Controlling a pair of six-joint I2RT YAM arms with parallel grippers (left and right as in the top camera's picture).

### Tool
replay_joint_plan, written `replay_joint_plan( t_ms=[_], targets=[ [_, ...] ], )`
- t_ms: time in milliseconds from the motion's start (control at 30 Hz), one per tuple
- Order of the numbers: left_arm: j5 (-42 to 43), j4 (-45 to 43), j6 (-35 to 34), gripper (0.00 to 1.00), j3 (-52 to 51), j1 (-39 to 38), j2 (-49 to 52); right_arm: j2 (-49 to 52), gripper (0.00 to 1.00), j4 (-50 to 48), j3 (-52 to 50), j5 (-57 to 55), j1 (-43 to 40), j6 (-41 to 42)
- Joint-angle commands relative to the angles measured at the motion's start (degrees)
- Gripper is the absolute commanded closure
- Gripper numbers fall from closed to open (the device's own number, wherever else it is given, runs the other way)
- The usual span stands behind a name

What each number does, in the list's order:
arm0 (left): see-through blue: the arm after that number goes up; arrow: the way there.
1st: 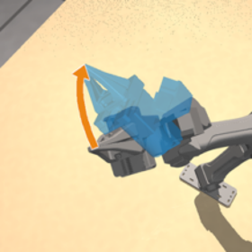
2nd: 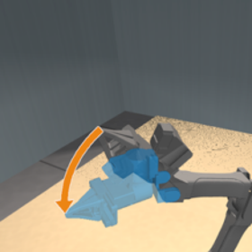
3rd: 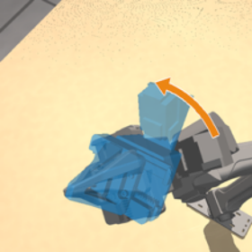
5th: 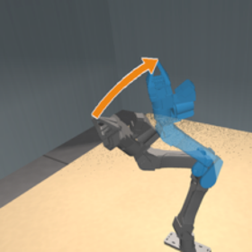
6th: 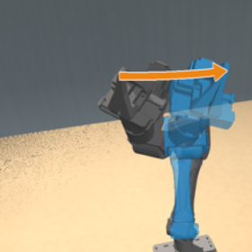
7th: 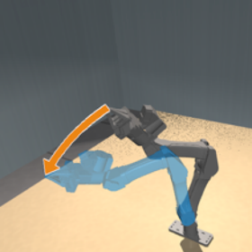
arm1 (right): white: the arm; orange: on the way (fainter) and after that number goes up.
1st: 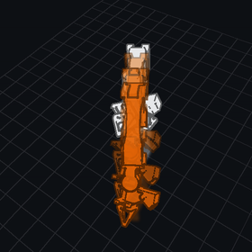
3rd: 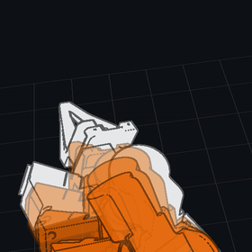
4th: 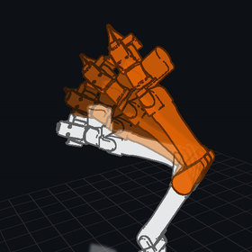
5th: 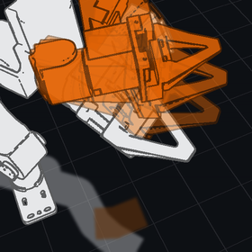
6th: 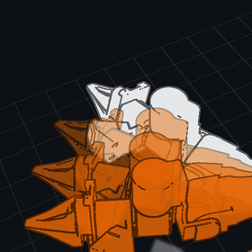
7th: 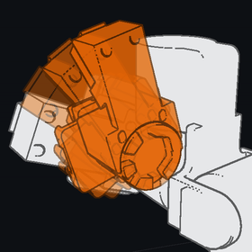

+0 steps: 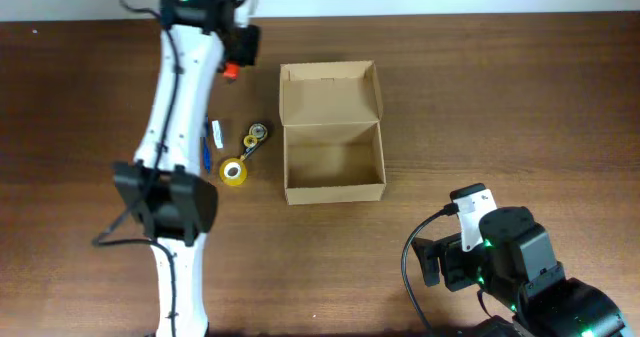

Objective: Pack container
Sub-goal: 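Carry the red stapler with the left gripper into the box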

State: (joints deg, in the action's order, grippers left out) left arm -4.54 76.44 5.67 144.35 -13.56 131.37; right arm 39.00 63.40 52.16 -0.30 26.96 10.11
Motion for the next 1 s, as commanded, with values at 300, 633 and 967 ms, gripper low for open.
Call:
replay_joint_plan(
  t_ms=[300,633,967],
  targets=[
    [9.2,4.9,17.9,0.98,-5.6,-13.5,-11.1,0.0,0.01,-0.2,-0.2,0.3,0.3,-0.3],
    [9.7,-2.8,26.5,0.98,-34.8,-17.9,-26.9,0.0,0.01,-0.1,-0.2,0.3,0.3,-0.3],
    [19.4,-17.0,42.9,0.98,-59.6,-17.9,-39.1,0.0,0.01,-0.2,-0.2,0.3,0.3,-0.3]
  ],
)
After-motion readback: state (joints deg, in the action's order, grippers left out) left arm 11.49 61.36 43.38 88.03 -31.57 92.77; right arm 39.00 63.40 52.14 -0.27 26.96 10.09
